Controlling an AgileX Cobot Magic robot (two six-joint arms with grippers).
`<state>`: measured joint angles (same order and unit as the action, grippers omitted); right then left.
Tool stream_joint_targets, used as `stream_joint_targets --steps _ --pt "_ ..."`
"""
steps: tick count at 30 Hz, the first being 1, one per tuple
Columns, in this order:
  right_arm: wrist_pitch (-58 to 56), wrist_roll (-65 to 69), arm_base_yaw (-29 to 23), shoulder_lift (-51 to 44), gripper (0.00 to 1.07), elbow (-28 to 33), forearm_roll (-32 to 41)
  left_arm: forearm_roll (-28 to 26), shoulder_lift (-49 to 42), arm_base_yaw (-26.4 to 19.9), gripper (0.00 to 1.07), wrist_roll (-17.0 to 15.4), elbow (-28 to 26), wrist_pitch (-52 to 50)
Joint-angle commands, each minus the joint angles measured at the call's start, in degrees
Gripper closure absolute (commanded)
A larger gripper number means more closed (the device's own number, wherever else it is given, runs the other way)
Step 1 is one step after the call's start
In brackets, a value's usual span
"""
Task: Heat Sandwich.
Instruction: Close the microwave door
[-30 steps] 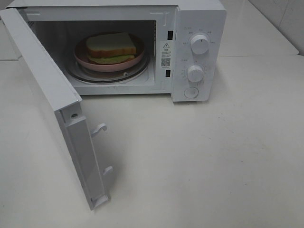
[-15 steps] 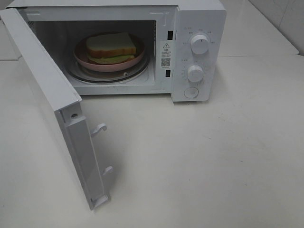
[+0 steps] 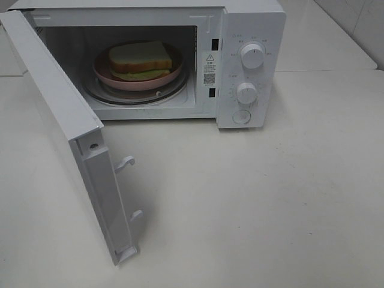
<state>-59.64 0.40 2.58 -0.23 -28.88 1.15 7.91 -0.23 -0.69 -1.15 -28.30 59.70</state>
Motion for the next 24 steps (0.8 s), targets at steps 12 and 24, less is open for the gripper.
stream_joint_targets --steps 12,24 --pt "0.23 0.23 -0.11 -1.49 0.42 0.06 -0.11 -0.06 -0.29 -0.06 0.2 -0.06 0.11 -0.8" --pt "0.23 0.23 -0.11 -1.49 0.42 0.06 -0.11 -0.06 -0.29 -0.06 0.2 -0.06 0.11 -0.8"
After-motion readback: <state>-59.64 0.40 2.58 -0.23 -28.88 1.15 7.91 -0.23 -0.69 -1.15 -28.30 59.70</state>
